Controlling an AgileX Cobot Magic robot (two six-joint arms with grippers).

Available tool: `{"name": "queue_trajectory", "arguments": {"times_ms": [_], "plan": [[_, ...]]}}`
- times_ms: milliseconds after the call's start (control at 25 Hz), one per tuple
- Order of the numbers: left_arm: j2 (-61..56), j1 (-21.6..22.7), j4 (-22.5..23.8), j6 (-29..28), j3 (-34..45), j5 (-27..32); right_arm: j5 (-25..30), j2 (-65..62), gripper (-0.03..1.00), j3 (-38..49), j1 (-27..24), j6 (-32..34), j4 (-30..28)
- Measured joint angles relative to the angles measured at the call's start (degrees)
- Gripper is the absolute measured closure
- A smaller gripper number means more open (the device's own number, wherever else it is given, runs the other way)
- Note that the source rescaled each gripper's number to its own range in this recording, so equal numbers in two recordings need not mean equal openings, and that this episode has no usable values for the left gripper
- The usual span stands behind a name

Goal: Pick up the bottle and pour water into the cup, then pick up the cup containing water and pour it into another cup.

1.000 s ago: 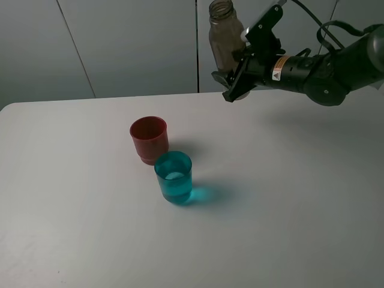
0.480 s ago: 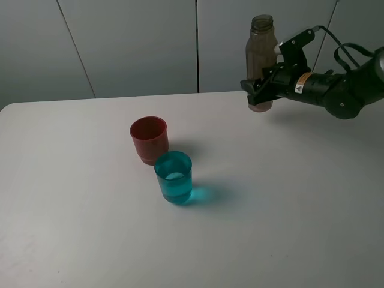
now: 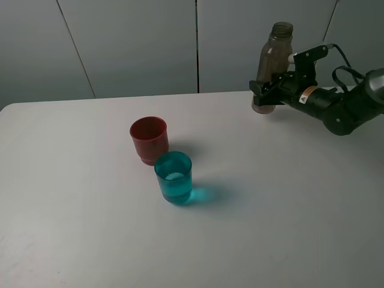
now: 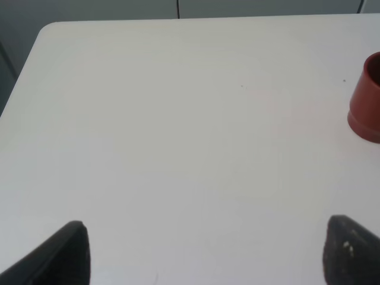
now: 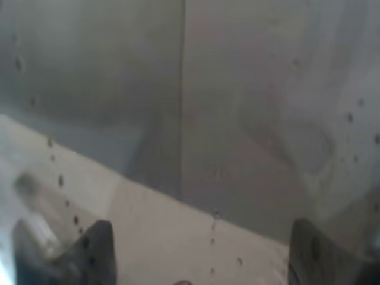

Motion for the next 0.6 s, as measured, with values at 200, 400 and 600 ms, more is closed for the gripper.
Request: {"name": "queue_trajectory", "arguments": {"times_ms": [200, 400, 600], "plan": [[0.0, 0.0, 0.0, 0.0, 0.0, 0.0, -1.2, 2.5, 0.96, -2.1, -0.3, -0.4, 0.8], [0.0, 0.0, 0.0, 0.0, 0.0, 0.0, 1.1, 2.8, 0.96, -3.2, -0.3, -0.7, 0.9], [0.0, 0.0, 0.0, 0.0, 0.0, 0.0, 3.8, 3.4, 0.96, -3.2, -0.3, -1.0, 0.9]]}}
